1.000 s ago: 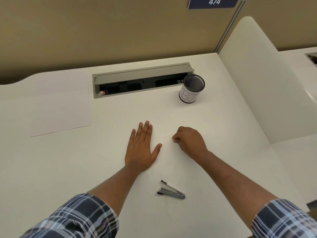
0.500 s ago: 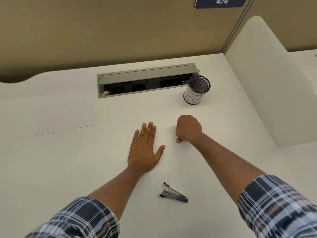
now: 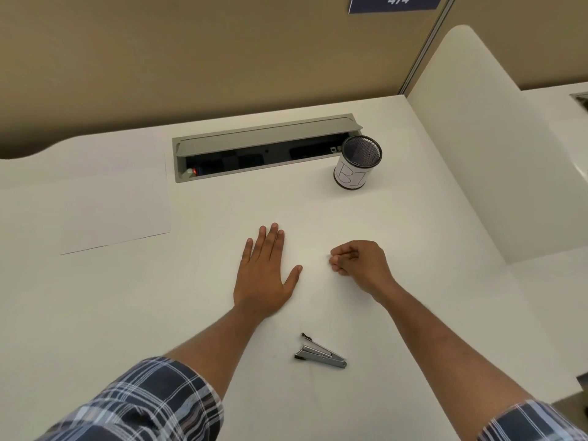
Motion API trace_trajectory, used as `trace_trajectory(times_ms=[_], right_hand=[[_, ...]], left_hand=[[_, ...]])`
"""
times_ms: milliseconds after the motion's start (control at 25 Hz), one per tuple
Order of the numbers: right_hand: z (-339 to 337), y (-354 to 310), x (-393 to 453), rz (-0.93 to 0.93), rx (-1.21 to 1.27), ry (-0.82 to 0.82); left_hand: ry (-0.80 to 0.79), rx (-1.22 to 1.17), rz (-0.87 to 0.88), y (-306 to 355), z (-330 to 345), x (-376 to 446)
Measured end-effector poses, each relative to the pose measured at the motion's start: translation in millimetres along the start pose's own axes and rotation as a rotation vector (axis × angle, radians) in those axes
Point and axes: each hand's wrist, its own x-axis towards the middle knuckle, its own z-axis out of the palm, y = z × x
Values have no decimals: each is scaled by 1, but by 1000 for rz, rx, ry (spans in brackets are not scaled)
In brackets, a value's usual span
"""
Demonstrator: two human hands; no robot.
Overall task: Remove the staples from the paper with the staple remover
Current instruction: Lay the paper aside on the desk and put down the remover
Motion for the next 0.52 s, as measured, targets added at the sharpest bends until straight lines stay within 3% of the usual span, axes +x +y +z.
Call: trace_trajectory(times_ms=[200,360,520], right_hand=[[0,5,1,21,86,56],[5,6,1,-132,-308,-4],[11,-3,4,-85,-456,-21]], left_hand=[[-1,-6,-1,0,0,1],[8,-16,0,0,1,0],[0,-9,-4,0,1,0]])
